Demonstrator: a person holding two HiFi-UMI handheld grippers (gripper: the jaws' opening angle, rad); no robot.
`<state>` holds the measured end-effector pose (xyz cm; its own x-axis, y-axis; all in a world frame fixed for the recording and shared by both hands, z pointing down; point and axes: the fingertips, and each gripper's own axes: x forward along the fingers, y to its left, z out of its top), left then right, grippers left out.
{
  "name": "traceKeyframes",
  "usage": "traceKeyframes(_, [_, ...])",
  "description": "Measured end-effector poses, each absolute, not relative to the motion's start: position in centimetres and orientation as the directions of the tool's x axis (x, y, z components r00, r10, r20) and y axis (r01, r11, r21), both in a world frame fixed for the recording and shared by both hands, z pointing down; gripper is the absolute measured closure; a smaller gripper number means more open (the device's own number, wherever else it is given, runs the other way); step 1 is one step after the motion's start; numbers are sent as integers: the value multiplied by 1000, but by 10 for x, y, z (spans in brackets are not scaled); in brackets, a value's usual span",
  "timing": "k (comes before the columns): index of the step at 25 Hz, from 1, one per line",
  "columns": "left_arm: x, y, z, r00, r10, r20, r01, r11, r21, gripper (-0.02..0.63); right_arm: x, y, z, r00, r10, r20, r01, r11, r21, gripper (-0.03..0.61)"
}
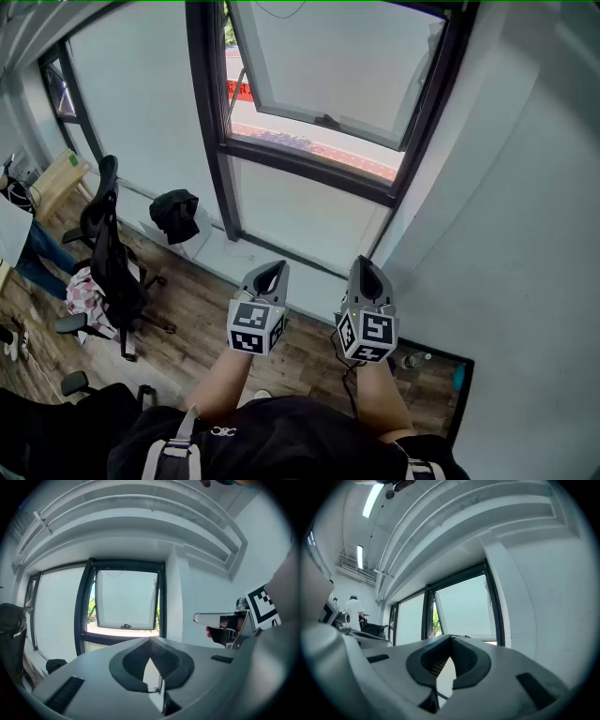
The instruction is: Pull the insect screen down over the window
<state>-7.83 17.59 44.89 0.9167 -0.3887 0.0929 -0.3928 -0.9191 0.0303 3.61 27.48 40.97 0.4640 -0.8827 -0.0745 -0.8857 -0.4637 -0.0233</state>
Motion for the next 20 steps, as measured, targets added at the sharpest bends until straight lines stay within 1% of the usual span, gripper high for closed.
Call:
traceKeyframes(9, [-72, 196, 447, 905, -415, 93, -418, -908, 12, 601, 57, 304, 418, 472, -879, -62, -881, -467, -77, 577])
traceKeyframes(13, [-69, 192, 447, 902, -421, 98, -423, -906, 5, 601, 59, 302, 418, 475, -877, -73, -879, -468, -88, 575])
traceKeyframes(20, [-81, 170, 449, 897, -429, 109, -432, -902, 9, 601, 52, 286, 425, 485, -873, -41, -872, -481, -89, 575])
